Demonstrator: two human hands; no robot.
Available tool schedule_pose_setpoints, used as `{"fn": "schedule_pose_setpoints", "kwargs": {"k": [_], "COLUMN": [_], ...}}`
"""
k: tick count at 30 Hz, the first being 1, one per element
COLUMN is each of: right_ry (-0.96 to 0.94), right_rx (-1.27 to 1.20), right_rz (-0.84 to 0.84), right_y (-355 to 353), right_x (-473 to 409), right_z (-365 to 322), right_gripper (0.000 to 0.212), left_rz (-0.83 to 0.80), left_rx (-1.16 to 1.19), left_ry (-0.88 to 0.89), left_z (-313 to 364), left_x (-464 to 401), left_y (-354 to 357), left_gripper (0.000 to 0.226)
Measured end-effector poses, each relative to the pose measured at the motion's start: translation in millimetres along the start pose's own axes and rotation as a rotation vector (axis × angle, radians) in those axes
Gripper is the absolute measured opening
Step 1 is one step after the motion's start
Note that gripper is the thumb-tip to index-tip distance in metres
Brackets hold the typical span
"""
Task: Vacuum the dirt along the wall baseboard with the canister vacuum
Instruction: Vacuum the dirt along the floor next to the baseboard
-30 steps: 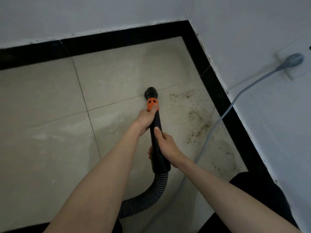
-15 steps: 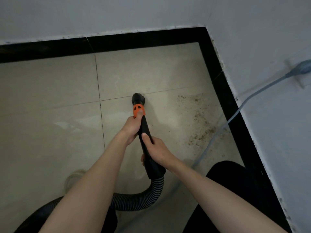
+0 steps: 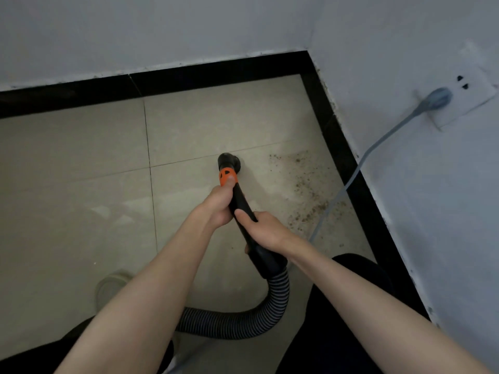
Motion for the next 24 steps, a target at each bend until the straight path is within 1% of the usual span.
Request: {"fn": "schedule_pose_setpoints", "kwargs": {"k": [2, 5, 7, 9, 10, 13, 16, 20, 22, 24], "right_ry": [-0.009, -0.042, -0.042, -0.053, -0.066, -0.125, -0.169, -0.162, -0.155, -0.137], "right_rx": [-0.115, -0.28, -0.423, -0.487, -0.461, -0.269, -0.149, -0.078, -0.068, -0.132], "right_rz": [-0.006, -0.018, -0.051, -0.052, -0.021, 0.114, 0.187, 0.159, 0.124, 0.09], "right_y": [-12, -26, -30, -31, -31, -29, -21, -13, -9, -6], "right_x": [8, 20, 28, 33, 35, 37, 37, 31, 30, 34], "right_z": [2, 7, 11, 13, 13, 10, 12, 26, 35, 47], "right_gripper": [0.045, 0.045, 0.043, 0.045, 0.046, 0.047, 0.044, 0.036, 0.039, 0.043], "left_rz": [0.036, 0.103, 0.133, 0.154, 0.156, 0.15, 0.169, 0.232, 0.271, 0.317], "left_rx": [-0.025, -0.031, 0.027, 0.116, 0.155, 0.22, 0.261, 0.233, 0.195, 0.158], "left_ry": [0.074, 0.175, 0.185, 0.158, 0.14, 0.095, 0.061, 0.003, -0.017, -0.024], "left_z": [12, 33, 42, 43, 40, 25, 3, -28, -40, -51], "left_x": [7, 15, 14, 11, 9, 1, -8, -19, -19, -18], "left_y": [14, 22, 15, 1, -5, -19, -30, -46, -51, -55], "left_gripper": [0.038, 0.043, 0.043, 0.04, 0.038, 0.037, 0.037, 0.045, 0.049, 0.056]}}
Point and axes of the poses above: each hand's wrist, its own x-axis away from the middle knuckle, its own y-axis out of the palm, z = x × y, the point moved 9 cm from there along -x, towards the middle knuckle, and after that the axes turned 7 degrees about -x, right-handed, at the moved point
